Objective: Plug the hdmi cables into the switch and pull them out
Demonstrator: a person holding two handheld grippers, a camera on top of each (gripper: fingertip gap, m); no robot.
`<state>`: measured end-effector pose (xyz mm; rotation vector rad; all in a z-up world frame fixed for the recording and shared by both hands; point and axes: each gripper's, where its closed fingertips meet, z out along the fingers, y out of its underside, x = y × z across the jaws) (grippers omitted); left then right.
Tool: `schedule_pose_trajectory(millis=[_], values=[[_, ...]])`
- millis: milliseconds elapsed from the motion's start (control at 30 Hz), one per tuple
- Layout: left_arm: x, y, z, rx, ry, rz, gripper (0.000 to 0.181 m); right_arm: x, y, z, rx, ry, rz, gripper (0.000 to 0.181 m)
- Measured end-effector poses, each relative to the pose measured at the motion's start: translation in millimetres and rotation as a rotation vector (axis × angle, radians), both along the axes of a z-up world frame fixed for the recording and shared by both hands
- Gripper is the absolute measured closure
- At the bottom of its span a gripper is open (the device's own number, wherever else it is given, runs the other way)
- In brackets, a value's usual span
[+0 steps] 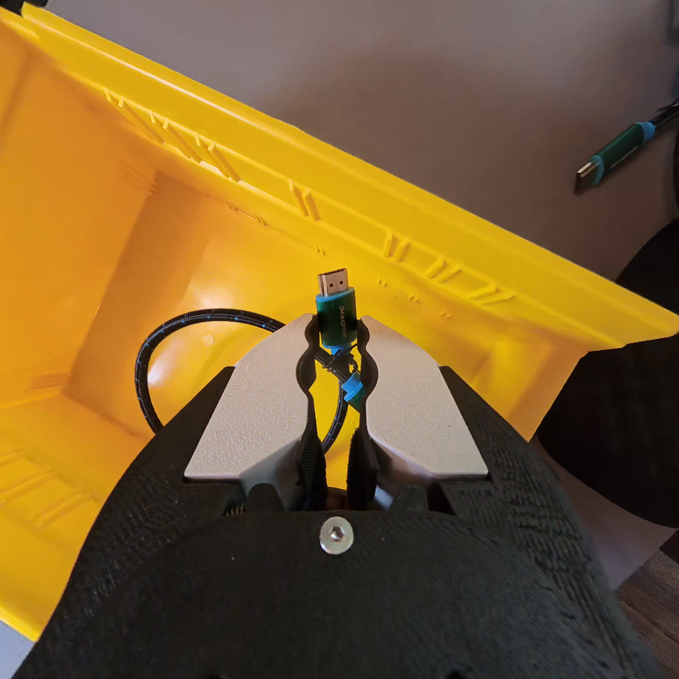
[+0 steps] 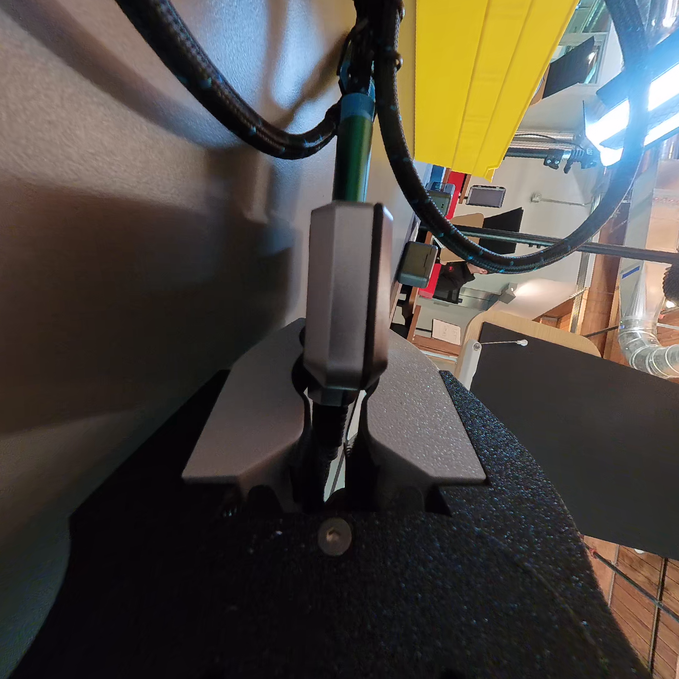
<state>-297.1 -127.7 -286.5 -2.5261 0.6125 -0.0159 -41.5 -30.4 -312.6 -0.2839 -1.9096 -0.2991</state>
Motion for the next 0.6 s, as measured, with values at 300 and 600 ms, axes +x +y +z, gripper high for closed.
schedule_pose_trajectory(millis=[300, 600], values=[[2, 1, 43, 0.194, 0.067, -0.006, 0.162, -2, 1, -1, 0.006, 0.004, -0.001, 0.156], [28, -6, 150, 0.883, 0.199, 0.042, 0.162, -5, 3, -2, 0.014, 0.008, 0.0, 0.157]])
